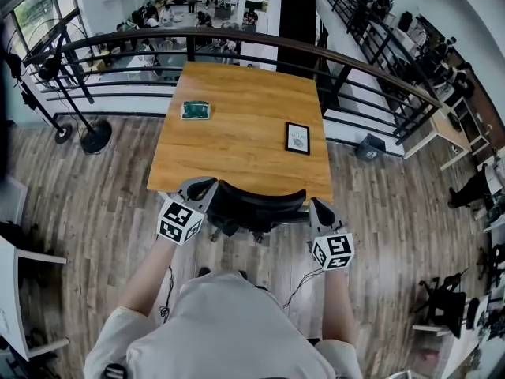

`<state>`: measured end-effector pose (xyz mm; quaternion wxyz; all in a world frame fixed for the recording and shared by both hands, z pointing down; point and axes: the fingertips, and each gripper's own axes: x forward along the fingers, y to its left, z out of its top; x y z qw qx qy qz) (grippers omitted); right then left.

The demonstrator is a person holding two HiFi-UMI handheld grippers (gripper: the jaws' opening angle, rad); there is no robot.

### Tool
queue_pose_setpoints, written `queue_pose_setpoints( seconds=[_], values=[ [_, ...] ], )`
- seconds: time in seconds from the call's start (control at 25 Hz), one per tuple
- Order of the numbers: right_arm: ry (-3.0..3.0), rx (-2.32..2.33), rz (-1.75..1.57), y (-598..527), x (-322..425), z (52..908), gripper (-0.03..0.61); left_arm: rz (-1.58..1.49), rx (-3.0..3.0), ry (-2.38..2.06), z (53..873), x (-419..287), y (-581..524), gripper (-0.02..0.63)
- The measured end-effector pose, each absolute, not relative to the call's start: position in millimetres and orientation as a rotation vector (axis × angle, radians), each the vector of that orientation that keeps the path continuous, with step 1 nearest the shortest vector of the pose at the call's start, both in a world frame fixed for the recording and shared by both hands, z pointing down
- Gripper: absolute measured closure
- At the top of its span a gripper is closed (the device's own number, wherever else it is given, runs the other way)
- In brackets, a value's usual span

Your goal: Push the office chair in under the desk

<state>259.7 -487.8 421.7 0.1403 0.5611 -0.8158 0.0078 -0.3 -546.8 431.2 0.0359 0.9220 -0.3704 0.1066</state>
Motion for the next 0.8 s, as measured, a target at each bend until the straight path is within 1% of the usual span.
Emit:
queue_pose_setpoints(
  seconds=[0.8],
  values=[
    [-2.346,1.625,0.037,-487.5,254.5,421.0,0.577,0.327,2.842,-1.088,433.9,-3.0,-547.4,0.62]
  ],
)
